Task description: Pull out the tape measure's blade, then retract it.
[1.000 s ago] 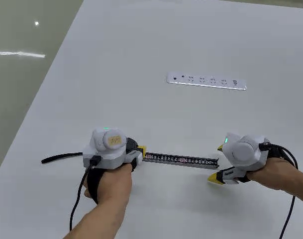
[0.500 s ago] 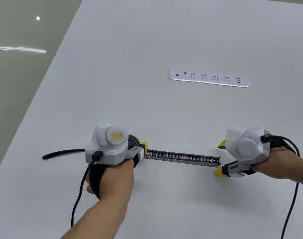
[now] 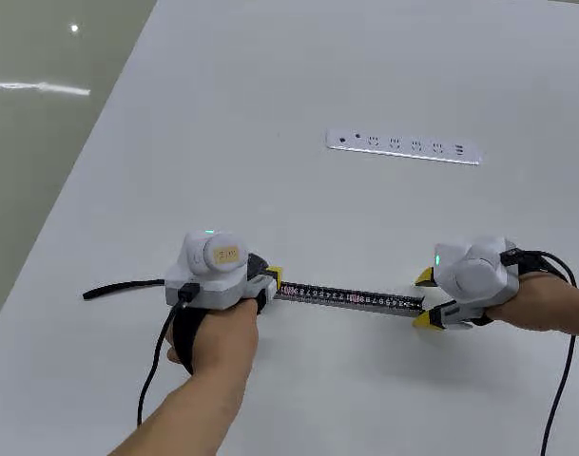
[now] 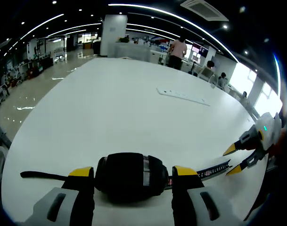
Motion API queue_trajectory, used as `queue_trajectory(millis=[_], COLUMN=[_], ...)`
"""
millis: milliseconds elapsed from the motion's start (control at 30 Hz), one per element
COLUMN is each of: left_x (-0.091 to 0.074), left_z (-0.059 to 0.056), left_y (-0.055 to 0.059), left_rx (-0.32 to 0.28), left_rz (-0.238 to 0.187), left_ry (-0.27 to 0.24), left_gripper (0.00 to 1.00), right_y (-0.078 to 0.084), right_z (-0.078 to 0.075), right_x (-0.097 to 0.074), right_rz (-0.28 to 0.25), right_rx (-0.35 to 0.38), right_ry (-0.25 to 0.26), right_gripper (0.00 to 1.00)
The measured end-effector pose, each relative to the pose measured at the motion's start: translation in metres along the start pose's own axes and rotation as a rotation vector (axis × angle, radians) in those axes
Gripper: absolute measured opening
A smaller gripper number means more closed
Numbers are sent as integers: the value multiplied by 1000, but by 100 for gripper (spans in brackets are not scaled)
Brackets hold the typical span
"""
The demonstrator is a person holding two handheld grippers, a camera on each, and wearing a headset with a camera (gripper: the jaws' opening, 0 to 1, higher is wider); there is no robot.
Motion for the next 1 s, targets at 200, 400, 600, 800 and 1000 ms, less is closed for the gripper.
queue_trajectory(millis=[200, 400, 600, 800, 1000], left_x=[1, 1, 2, 2, 2], left_z=[1, 1, 2, 2, 1], left_y=[0, 1, 1, 1, 2], left_rx=[0, 4, 8, 9, 21], left_rz=[-1, -1, -2, -2, -5], left_ry=[-2, -3, -2, -2, -3], left_gripper=[63, 62, 61, 61, 61], right_y=[0, 0, 1, 1, 2], right_z=[2, 3, 4, 4, 6], right_x=[1, 2, 3, 3, 3], right_rz=[1, 3, 4, 3, -5], right_rx=[-17, -24, -32, -32, -31], right_ry=[-16, -25, -43, -46, -58], right_gripper=[29, 27, 24, 21, 18])
Point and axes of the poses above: the centre of the closed fingertips' face, and the gripper's own axes: x roughly forward along the fingers, z roughly to its left, y roughly out of its underside, the point moved 2 cm from there along -x, roughly backward along the fingers, and after that the axes turned 12 degrees about -y, right-handed, at the moved point
